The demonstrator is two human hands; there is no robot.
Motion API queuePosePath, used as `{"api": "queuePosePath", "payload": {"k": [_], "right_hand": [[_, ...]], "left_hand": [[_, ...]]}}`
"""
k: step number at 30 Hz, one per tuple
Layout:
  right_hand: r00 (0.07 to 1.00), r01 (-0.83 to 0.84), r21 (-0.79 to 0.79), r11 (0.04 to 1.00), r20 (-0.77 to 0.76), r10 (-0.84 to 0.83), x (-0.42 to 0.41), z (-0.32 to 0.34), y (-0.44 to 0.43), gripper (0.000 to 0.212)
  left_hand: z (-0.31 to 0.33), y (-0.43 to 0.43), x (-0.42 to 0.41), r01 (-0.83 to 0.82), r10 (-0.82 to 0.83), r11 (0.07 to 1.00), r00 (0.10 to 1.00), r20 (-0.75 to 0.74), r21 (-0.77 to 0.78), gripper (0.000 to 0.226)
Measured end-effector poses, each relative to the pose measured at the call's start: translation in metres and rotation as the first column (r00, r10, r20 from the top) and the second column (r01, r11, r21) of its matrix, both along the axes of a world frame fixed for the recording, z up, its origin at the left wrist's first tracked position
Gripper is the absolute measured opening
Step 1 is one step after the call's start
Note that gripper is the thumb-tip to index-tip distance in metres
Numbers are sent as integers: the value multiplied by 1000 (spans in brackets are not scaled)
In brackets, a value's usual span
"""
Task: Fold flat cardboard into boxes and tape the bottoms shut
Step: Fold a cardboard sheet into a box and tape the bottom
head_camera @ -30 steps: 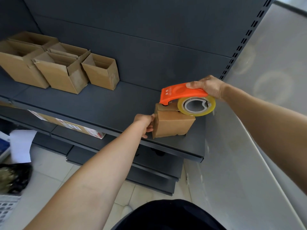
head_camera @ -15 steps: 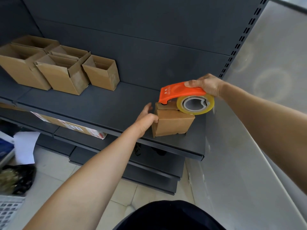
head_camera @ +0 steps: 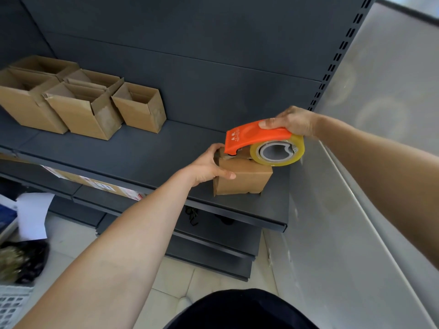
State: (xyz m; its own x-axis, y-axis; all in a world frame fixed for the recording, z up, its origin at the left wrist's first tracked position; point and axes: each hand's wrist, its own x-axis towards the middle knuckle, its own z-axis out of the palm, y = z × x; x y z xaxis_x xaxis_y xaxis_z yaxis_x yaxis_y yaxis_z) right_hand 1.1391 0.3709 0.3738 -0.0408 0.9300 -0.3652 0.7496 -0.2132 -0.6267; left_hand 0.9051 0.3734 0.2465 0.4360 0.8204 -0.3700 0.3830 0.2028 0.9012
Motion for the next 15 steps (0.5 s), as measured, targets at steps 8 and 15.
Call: {"api": "queuePosePath", "payload": {"k": [8, 15], "right_hand": [[989, -81, -64, 995, 119, 89, 11, 13, 1, 52], [978, -105, -91, 990, 173, 119, 28, 29, -1, 58]], "left_hand": [[9, 9, 1, 72, -74, 997, 996, -49, -35, 87], [10, 17, 0, 105, -111, 992, 989, -103, -63, 88]]}}
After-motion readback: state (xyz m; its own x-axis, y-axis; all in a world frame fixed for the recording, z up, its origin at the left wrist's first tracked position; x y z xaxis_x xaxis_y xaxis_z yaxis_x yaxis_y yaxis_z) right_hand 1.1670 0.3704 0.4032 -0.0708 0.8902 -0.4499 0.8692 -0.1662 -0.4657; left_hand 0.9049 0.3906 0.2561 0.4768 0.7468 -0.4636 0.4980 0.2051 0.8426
